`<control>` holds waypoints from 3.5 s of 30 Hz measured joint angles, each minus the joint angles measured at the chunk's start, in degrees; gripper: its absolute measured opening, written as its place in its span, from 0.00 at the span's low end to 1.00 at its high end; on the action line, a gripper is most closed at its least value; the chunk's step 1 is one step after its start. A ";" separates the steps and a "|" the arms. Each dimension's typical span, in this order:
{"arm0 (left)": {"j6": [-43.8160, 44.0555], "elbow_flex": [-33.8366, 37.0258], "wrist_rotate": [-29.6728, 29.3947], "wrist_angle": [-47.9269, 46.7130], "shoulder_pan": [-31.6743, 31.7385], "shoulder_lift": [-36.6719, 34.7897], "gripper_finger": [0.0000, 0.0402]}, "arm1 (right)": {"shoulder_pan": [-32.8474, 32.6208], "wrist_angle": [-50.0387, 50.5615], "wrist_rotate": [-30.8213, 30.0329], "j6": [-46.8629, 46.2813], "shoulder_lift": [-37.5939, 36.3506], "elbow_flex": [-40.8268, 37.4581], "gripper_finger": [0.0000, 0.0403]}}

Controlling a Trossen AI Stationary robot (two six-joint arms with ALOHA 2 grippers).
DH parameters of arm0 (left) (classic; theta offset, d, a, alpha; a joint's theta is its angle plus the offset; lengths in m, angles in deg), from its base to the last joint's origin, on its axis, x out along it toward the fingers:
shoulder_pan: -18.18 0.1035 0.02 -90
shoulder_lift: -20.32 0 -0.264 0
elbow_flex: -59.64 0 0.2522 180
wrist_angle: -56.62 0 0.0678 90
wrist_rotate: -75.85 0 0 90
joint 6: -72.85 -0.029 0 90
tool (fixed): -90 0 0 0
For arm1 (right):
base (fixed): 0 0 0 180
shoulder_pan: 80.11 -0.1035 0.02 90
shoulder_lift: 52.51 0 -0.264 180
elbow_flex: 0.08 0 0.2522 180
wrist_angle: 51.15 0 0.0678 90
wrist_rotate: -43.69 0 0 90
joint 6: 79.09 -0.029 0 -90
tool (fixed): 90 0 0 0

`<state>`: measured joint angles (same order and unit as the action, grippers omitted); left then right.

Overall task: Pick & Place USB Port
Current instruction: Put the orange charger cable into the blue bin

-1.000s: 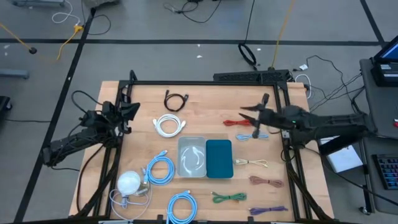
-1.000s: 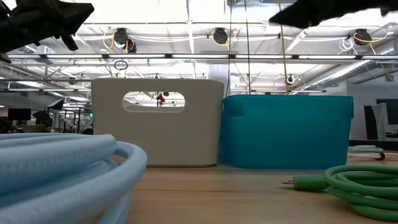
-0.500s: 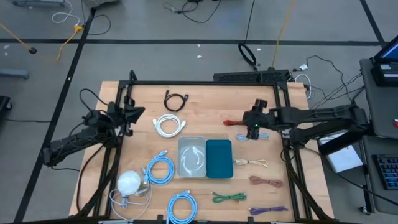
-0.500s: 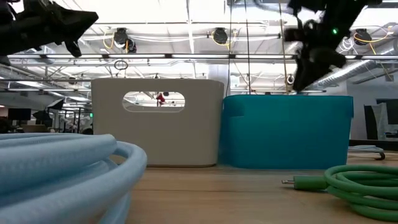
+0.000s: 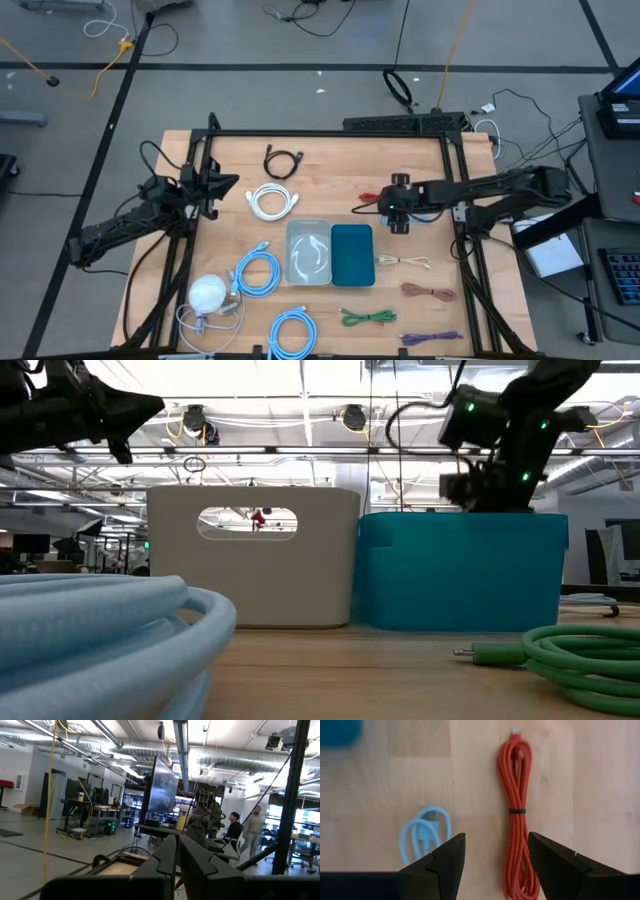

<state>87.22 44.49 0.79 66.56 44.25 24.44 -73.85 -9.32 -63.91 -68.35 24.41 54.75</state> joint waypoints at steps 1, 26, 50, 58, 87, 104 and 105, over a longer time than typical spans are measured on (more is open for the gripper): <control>0.05 0.00 0.00 -0.03 0.00 0.00 0.06 | 0.40 -0.54 -0.33 0.76 1.36 -0.01 0.52; 1.23 -0.04 0.22 -1.24 0.00 0.00 0.06 | 6.55 -9.29 -3.06 -0.82 11.01 0.01 0.04; -1.45 -0.07 -0.98 -7.30 0.02 0.00 0.06 | -23.49 -18.02 -2.07 -72.56 -14.29 9.17 0.02; -2.05 -0.04 -1.07 -6.83 0.04 0.00 0.06 | -38.12 -29.84 -15.43 -76.26 -2.76 9.21 0.02; 0.37 -0.04 0.04 -4.64 0.02 0.00 0.06 | -41.32 8.50 -29.77 -100.14 17.00 31.29 0.02; 0.50 -0.04 0.02 -5.67 0.02 0.00 0.06 | -35.20 13.50 -18.39 -88.35 21.02 33.98 0.02; 0.28 -0.04 0.00 -5.73 0.03 0.00 0.06 | -35.16 13.79 -19.76 -86.81 20.20 34.68 0.02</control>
<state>87.50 44.45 0.79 60.82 44.27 24.44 -109.00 4.47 -83.67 -155.16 44.60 89.42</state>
